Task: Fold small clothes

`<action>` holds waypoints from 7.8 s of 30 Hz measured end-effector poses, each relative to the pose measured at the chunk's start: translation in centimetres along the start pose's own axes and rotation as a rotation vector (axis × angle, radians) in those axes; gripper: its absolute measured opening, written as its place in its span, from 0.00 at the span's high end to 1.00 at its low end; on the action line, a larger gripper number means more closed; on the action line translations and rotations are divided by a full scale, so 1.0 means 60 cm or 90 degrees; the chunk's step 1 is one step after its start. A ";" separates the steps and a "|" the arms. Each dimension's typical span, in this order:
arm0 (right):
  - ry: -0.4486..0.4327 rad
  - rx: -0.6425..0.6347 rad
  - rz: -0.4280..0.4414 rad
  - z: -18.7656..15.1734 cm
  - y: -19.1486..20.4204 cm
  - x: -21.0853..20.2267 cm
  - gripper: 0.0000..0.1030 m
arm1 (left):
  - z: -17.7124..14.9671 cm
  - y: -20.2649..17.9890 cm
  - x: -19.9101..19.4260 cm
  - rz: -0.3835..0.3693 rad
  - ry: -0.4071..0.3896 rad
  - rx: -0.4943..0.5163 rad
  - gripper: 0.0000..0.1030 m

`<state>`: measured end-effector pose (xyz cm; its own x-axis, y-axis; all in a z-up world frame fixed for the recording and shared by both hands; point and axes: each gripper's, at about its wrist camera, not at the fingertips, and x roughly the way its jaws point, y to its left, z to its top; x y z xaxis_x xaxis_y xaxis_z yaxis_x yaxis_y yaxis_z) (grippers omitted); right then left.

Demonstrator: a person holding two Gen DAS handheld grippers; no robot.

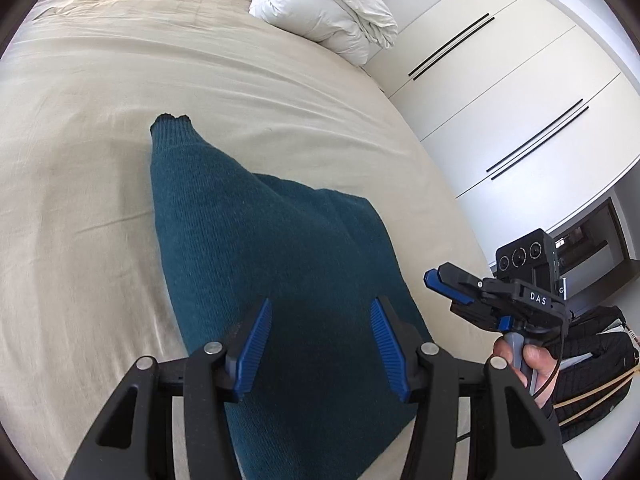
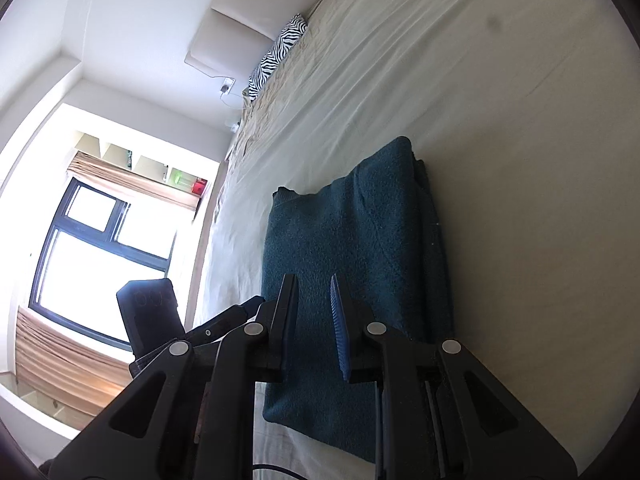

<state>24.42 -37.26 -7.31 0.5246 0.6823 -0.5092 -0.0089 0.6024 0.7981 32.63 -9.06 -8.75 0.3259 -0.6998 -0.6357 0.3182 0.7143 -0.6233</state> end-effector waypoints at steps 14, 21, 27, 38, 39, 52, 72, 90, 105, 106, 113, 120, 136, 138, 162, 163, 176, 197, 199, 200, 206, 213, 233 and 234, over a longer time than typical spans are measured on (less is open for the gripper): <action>0.073 0.050 -0.013 0.076 -0.078 0.151 0.91 | 0.057 0.036 0.120 0.081 0.022 0.052 0.49; 0.068 0.017 0.016 0.035 -0.026 0.094 0.86 | 0.048 0.001 0.045 0.055 -0.016 0.051 0.55; 0.086 0.026 -0.017 -0.013 -0.055 0.098 0.90 | -0.009 -0.009 0.088 0.088 0.031 0.096 0.58; 0.054 0.008 0.033 -0.096 -0.021 0.014 0.86 | -0.065 -0.017 0.007 0.032 -0.003 0.052 0.58; 0.061 0.007 0.039 -0.110 -0.026 0.013 0.86 | -0.076 -0.018 0.009 0.036 -0.002 0.058 0.57; -0.036 -0.018 -0.047 -0.130 -0.027 -0.107 0.25 | -0.076 -0.003 -0.070 0.043 -0.110 0.031 0.19; 0.189 0.008 -0.136 0.014 -0.064 0.019 0.41 | -0.030 0.093 0.047 0.041 0.083 -0.124 0.34; 0.125 -0.181 -0.289 -0.063 0.122 0.008 0.80 | -0.065 -0.003 -0.074 0.171 0.038 -0.018 0.62; 0.164 -0.249 -0.167 -0.334 0.326 -0.003 0.80 | -0.267 0.032 -0.356 0.211 0.004 -0.010 0.61; 0.170 -0.245 -0.164 -0.347 0.320 0.000 0.80 | -0.280 0.040 -0.359 0.209 0.008 -0.020 0.61; 0.206 -0.211 -0.170 -0.421 0.286 0.082 0.80 | -0.343 0.107 -0.326 0.197 0.043 -0.071 0.61; 0.191 -0.050 -0.122 -0.427 0.163 0.106 0.54 | -0.371 0.164 -0.308 0.153 0.017 -0.120 0.43; 0.104 -0.068 0.069 -0.461 0.231 -0.014 0.49 | -0.354 0.078 -0.348 0.176 -0.057 -0.013 0.41; 0.125 -0.069 0.053 -0.473 0.219 0.014 0.49 | -0.359 0.087 -0.327 0.166 -0.050 -0.026 0.41; -0.374 -0.396 -0.209 -0.558 0.434 -0.246 0.00 | -0.466 -0.137 -0.551 0.500 -0.534 0.241 0.00; -0.400 -0.412 -0.210 -0.563 0.452 -0.259 0.00 | -0.470 -0.152 -0.564 0.504 -0.547 0.256 0.00; -0.407 -0.468 -0.230 -0.596 0.583 -0.336 0.00 | -0.470 -0.168 -0.578 0.527 -0.466 0.161 0.00; -0.122 -0.287 -0.405 -0.609 0.386 -0.138 0.00 | -0.491 -0.051 -0.441 0.505 -0.202 0.043 0.00; -0.118 -0.278 -0.415 -0.609 0.376 -0.133 0.00 | -0.492 -0.046 -0.439 0.496 -0.197 0.039 0.00; -0.117 -0.277 -0.417 -0.608 0.373 -0.132 0.00 | -0.492 -0.044 -0.438 0.493 -0.194 0.036 0.00; -0.111 -0.299 -0.433 -0.613 0.375 -0.118 0.00 | -0.492 -0.032 -0.435 0.487 -0.182 0.023 0.00; -0.109 -0.309 -0.438 -0.613 0.384 -0.108 0.00 | -0.491 -0.028 -0.435 0.489 -0.179 0.020 0.00; -0.100 -0.316 -0.442 -0.621 0.386 -0.091 0.00 | -0.494 -0.023 -0.433 0.491 -0.176 0.014 0.00; -0.100 -0.316 -0.443 -0.621 0.386 -0.091 0.00 | -0.494 -0.023 -0.432 0.491 -0.176 0.015 0.00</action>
<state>-10.37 -11.57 1.96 0.6600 0.0484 -0.7497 0.0067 0.9975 0.0704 -2.64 8.08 -4.90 0.6672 0.0112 -0.7448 -0.0676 0.9967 -0.0457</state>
